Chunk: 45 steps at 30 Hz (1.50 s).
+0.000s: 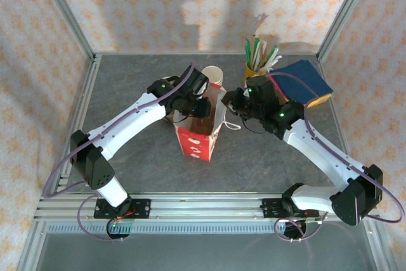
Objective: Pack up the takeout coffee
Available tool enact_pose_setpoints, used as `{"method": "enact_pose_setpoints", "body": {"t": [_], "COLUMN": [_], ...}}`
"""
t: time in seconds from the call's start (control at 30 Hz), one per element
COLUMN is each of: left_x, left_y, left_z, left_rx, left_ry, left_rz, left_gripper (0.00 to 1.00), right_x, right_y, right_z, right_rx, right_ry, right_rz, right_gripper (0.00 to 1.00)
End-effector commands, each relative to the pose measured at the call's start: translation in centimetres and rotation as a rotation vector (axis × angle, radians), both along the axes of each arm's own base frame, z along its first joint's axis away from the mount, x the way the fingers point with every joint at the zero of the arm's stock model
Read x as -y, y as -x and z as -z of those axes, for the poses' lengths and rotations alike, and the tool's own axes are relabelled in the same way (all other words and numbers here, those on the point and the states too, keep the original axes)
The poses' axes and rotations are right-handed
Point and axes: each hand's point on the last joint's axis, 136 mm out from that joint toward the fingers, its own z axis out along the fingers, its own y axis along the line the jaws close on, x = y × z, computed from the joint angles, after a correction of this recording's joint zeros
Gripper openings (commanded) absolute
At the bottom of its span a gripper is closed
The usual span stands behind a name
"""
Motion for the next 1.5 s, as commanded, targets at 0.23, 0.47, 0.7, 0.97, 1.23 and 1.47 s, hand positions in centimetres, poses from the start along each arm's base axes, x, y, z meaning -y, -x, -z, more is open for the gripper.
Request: {"method": "enact_pose_setpoints", "body": {"t": [0.23, 0.47, 0.7, 0.97, 1.23, 1.47], "left_x": [-0.8, -5.7, -11.4, -13.6, -14.2, -14.5], "left_y": [-0.3, -1.0, -1.4, -1.3, -1.5, -1.8], "left_z": [-7.2, -13.4, -16.2, -15.6, -14.8, -14.3], "left_rx": [0.148, 0.310, 0.419, 0.424, 0.411, 0.404], "left_ry": [0.115, 0.179, 0.203, 0.198, 0.197, 0.205], "left_rz": [-0.053, -0.180, -0.324, -0.379, -0.391, -0.393], "left_gripper": [0.25, 0.25, 0.28, 0.30, 0.30, 0.29], "right_x": [-0.9, -1.6, -2.3, -2.6, -2.8, -1.7], "right_y": [-0.2, -0.4, -0.9, -2.2, -3.9, -5.6], "right_z": [-1.4, -1.3, -2.6, -2.2, -1.2, -1.4], "right_rx": [0.044, 0.070, 0.178, 0.185, 0.174, 0.174], "right_ry": [-0.010, 0.029, 0.105, 0.160, 0.246, 0.243], "right_rz": [-0.050, -0.109, -0.197, -0.214, -0.271, -0.288], "right_gripper": [0.00, 0.00, 0.00, 0.17, 0.21, 0.24]}}
